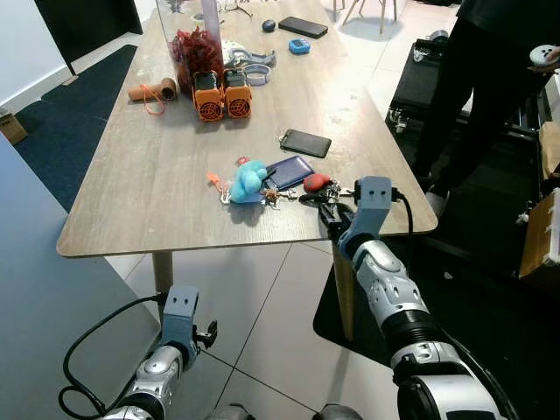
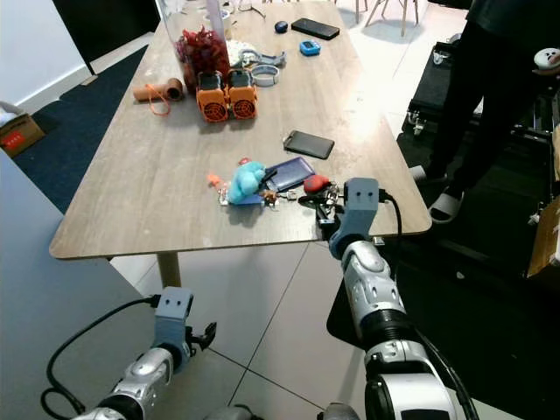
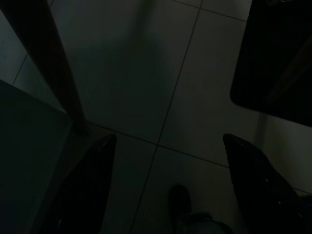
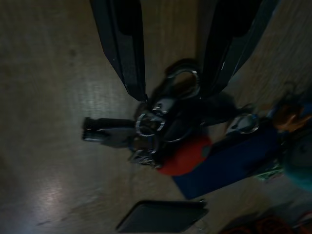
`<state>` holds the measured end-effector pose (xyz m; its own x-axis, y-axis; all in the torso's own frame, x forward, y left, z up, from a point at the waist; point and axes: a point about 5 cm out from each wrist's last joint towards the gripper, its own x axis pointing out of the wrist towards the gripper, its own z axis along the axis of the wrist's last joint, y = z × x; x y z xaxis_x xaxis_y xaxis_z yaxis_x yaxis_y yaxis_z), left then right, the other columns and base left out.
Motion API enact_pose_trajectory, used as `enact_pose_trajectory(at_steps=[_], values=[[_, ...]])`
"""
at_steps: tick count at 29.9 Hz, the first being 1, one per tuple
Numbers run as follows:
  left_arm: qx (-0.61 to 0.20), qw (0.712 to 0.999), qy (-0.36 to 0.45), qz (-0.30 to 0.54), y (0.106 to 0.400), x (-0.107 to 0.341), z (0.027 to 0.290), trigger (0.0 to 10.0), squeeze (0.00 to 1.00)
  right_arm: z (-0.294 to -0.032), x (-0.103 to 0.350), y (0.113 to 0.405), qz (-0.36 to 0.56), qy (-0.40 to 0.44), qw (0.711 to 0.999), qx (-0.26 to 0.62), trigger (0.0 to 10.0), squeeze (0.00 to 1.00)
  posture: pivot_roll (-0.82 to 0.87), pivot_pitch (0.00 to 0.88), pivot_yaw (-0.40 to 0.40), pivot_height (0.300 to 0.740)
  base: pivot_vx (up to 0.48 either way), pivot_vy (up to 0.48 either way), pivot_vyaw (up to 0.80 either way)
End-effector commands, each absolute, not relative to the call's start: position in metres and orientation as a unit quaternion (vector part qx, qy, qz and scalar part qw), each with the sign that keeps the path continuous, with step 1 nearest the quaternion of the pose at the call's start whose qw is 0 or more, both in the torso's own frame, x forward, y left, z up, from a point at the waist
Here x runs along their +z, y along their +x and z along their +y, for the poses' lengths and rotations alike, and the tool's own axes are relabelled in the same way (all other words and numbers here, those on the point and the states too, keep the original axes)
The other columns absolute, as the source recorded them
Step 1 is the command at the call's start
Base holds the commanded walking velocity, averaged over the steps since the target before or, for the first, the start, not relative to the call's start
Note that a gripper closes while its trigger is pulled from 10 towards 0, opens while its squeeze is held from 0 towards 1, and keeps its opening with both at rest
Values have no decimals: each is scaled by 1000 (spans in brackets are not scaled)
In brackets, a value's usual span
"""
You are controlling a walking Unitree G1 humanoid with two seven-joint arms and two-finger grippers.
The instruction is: Hang keys on a hook
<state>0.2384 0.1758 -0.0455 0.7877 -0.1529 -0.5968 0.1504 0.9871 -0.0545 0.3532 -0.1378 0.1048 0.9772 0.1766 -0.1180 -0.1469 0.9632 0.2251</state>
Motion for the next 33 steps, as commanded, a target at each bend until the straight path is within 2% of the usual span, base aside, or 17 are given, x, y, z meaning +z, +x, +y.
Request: enact_pose_trajectory(at_steps=[1,2,11,21,22,23,24,25,30,31,32,33], values=[[-77,943,6,323,236,-47,182,10000,0,-141,105,353,65,121,988,70,10000,173,29,114,20,740,0,0,0],[-77,943,6,323,236,-47,182,10000,0,-143,108,355,54,126,989,62,10000,0,29,114,20,740,0,0,0],[-82,942,8,325,235,-47,182,10000,0,-152,115,363,54,137,988,47,10000,0,26,112,22,740,0,0,0],[-84,941,10,326,232,-49,183,10000,0,-143,131,373,29,115,990,72,10000,0,28,110,15,740,0,0,0],[-83,942,10,326,231,-49,184,10000,0,-142,133,374,25,113,990,79,10000,584,28,110,15,740,0,0,0],[-83,942,10,326,231,-49,184,10000,0,-142,133,374,25,113,990,79,10000,584,28,110,15,740,0,0,0],[-82,942,10,326,231,-49,184,10000,0,-141,135,375,22,110,990,84,10000,824,28,110,15,740,0,0,0],[-81,942,10,325,231,-49,185,10000,0,-139,137,376,20,106,990,91,10000,1000,28,110,15,740,0,0,0],[-80,942,9,324,232,-49,184,10000,0,-137,140,378,17,100,990,98,10000,1000,30,106,7,740,0,0,0],[-80,943,9,324,232,-49,184,10000,0,-136,140,379,20,96,990,101,10000,357,30,106,7,740,0,0,0],[-80,943,9,324,232,-49,184,10000,0,-136,140,379,20,96,990,101,10000,357,30,106,7,740,0,0,0],[-80,943,8,324,232,-48,184,10000,0,-133,136,378,31,87,989,114,10000,0,30,107,6,740,0,0,0]])
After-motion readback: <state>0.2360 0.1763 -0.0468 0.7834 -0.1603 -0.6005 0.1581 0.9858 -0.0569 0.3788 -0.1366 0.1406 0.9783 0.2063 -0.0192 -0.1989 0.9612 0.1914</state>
